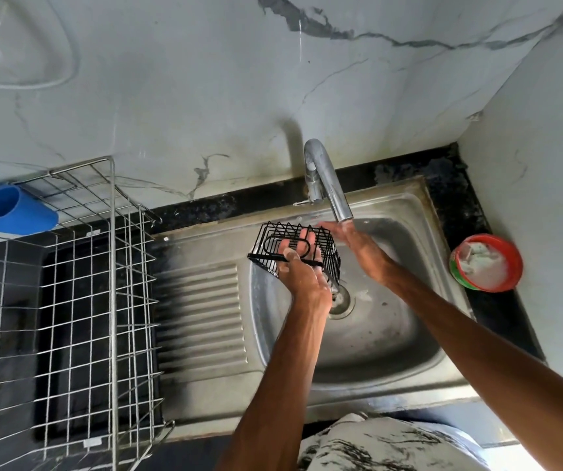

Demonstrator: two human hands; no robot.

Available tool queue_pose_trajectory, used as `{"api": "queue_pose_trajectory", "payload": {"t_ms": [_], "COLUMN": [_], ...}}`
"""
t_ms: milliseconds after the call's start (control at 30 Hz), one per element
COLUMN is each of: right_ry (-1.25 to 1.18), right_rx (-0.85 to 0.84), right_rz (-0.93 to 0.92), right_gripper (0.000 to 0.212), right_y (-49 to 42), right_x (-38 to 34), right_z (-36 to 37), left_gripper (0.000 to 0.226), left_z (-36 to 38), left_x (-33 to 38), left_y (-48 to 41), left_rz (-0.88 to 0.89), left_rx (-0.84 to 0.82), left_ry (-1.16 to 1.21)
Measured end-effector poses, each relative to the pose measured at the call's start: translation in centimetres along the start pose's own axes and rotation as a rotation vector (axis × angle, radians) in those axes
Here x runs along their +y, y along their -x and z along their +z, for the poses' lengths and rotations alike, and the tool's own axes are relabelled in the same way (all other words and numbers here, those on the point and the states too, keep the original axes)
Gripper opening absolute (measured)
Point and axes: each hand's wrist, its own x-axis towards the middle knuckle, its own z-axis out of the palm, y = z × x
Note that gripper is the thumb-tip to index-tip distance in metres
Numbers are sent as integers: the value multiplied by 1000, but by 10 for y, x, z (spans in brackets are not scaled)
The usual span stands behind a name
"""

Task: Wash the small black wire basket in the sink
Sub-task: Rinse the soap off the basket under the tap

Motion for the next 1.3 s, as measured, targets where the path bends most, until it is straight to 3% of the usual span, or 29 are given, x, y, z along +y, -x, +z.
{"api": "queue_pose_trajectory", "payload": {"t_ms": [133, 233, 300, 467, 567, 667, 800, 933, 1100, 1300], "right_ry": [-59, -151, -171, -109, -78, -107, -19, -30, -27, 35], "right_rx": [-26, 1, 19, 33, 19, -3, -108, -15, -39, -139], "right_rz": [224, 311, 298, 195, 112, 89, 161, 124, 44, 241], "right_gripper": [76, 95, 91, 60, 55, 57, 75, 67, 62, 84], "right_y": [-4, -10, -12, -18, -23, -21, -6, -4, -9, -15], "right_x": [19, 22, 20, 6, -9, -11, 11, 10, 6, 37], "right_z": [-4, -2, -3, -8, -10, -17, -23, -16, -9, -10], "left_gripper": [30, 44, 54, 56, 56, 58, 59, 60, 64, 63], "left_z": [-5, -7, -9, -5, -3, -5, -11, -16, -20, -33], "left_x": [-9, -10, -10, -6, -6, -8, -13, -13, -5, -2], "left_y": [3, 5, 4, 0, 1, -3, -3, -3, -7, -2], "left_rz": [-12, -62, -96, -115, -112, -110, -128, -144, -146, -179], "left_rx": [-65, -168, -241, -307, -308, -329, -329, -334, -352, -407], "left_ry": [-48, -54, -66, -113, -76, -27, -36, -46, -16, 43]}}
